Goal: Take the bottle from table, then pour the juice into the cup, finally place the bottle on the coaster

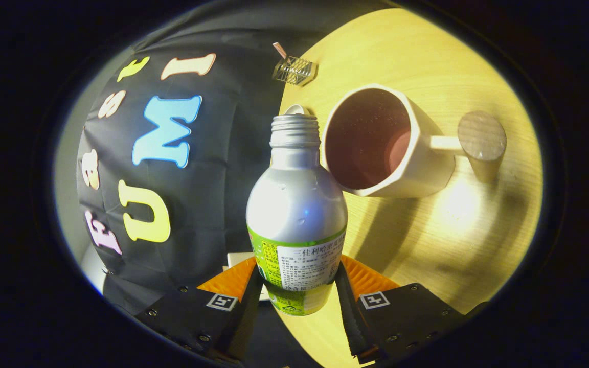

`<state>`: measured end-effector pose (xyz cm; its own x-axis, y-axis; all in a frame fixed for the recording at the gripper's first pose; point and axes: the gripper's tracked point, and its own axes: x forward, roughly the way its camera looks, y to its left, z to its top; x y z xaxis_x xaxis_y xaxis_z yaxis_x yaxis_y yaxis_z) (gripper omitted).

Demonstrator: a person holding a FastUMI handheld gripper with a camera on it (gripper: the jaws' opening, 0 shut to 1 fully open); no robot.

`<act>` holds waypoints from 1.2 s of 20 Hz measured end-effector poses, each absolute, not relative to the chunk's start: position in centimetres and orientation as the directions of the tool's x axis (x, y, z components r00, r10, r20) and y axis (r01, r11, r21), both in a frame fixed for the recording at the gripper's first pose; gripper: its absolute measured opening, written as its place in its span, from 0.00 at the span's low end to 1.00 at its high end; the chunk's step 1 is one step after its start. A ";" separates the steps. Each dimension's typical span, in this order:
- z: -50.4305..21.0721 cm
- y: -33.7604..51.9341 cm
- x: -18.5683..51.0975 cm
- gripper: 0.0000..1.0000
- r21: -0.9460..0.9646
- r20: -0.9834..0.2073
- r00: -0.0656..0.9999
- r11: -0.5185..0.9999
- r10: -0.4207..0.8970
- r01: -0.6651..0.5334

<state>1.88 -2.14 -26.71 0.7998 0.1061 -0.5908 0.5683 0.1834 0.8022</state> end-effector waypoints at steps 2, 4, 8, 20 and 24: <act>-27.0 -2.2 1.8 0.72 0.781 -0.607 0.789 0.255 0.094 0.571; -27.1 -2.2 1.7 0.72 0.760 -0.617 0.783 0.318 0.081 0.566; -27.3 -1.5 2.1 0.72 0.718 -0.632 0.772 0.426 0.070 0.550; -25.2 -0.9 6.0 0.72 0.562 -0.584 0.810 0.695 -0.051 0.449; -25.7 -0.5 7.1 0.72 0.500 -0.586 0.806 0.745 -0.083 0.441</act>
<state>7.11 -0.55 -25.71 0.8061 -0.0835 -0.5858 0.4407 0.7453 0.5003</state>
